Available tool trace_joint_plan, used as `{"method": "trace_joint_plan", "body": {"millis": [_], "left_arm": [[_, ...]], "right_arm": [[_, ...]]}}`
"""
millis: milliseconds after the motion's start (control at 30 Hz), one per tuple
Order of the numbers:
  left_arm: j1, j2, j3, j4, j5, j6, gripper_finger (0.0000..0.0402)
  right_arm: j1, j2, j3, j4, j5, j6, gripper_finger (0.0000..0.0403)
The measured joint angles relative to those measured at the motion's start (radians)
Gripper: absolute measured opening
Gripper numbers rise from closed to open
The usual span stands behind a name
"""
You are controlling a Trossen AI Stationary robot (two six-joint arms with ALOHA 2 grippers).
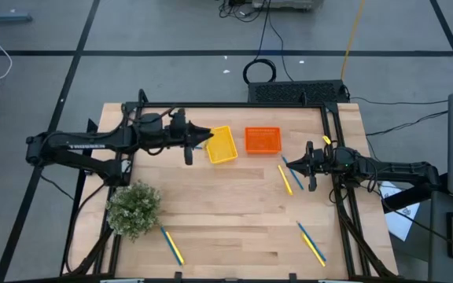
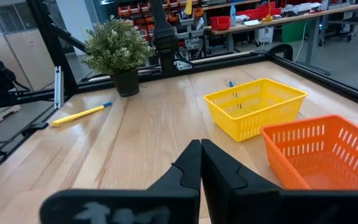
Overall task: Sort pens & pencils
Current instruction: Put the top left yellow pen into the yellow basket
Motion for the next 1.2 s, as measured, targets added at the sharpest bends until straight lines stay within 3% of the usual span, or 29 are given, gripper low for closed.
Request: {"method": "trace_joint_plan", "body": {"millis": [700, 1033, 1200], "left_arm": [[-0.007, 0.030, -0.001, 0.027, -0.005, -0.015, 0.0043], [0.009, 0.275, -0.001, 0.244, -0.010, -0.046, 0.0043], [0.054, 0.409, 0.011, 0.269, -0.043, -0.084, 0.0043]], "right_arm": [[0.000, 0.000, 0.000, 0.000, 0.000, 0.000, 0.0000], [0.000, 0.000, 0.000, 0.000, 0.000, 0.000, 0.0000], [0.000, 0.000, 0.000, 0.000, 0.000, 0.000, 0.0000]]}}
